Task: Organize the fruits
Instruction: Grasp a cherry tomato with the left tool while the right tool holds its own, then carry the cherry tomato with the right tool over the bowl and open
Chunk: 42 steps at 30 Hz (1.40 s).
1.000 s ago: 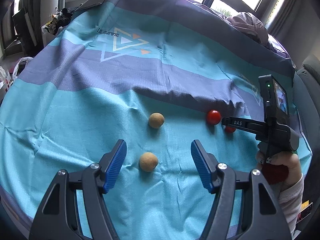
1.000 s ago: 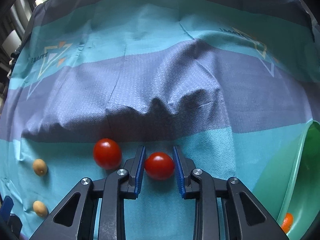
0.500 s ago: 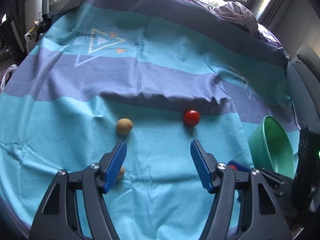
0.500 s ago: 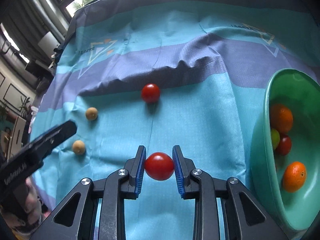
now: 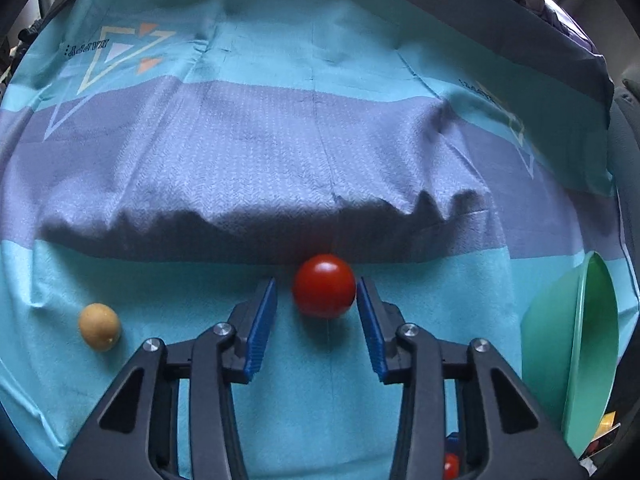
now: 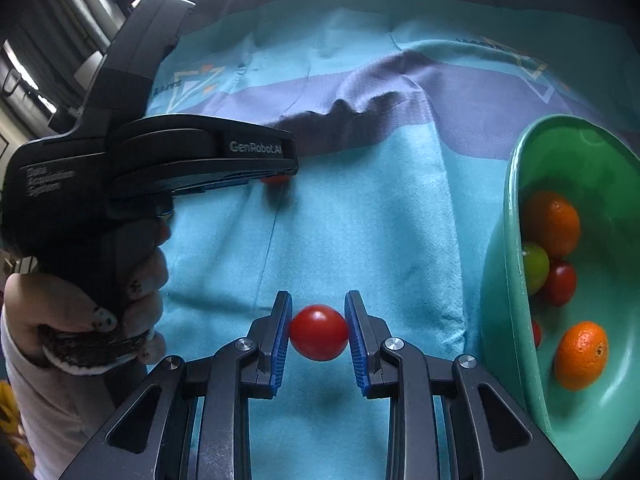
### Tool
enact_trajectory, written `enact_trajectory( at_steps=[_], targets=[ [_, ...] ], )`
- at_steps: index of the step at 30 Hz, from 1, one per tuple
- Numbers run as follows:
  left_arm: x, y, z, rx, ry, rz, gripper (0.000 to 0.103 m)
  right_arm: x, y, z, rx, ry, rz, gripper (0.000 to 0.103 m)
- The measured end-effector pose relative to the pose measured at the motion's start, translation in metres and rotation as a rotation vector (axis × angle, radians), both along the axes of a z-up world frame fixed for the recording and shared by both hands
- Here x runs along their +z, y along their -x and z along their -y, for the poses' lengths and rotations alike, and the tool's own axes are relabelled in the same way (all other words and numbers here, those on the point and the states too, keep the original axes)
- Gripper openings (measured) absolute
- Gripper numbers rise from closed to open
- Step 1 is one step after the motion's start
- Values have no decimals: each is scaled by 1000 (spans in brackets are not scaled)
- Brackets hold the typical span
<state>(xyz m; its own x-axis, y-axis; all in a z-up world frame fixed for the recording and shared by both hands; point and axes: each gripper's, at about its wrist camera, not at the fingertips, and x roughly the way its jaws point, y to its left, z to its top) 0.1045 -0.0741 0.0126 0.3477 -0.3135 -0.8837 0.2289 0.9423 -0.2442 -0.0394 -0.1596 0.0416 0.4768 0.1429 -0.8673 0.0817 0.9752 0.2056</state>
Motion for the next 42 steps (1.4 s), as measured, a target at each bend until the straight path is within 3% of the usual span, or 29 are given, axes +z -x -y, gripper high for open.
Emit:
enact_trajectory(
  at_steps=[4,11,20,28,35,42],
  targets=[
    [-1,-1,2,6,-12,45,30,-1,0,-1,13,-16,0,29],
    [10,12,-13,43,7,75,29,-4,-1,-3,15,-11,-8,29],
    [56,90,-78,63,25,226,30,-4,-1,-6,28,-18,-5,29],
    [50,143,-104,71,48,250,30,-8,-3,-10,23,-6,-24,29],
    [36,149,-102,64,58,222,30,-14,-5,-14,17,27,-45,29],
    [54,159,-91,40,67,269,30,6,3,-15,23,15,18,29]
  ],
)
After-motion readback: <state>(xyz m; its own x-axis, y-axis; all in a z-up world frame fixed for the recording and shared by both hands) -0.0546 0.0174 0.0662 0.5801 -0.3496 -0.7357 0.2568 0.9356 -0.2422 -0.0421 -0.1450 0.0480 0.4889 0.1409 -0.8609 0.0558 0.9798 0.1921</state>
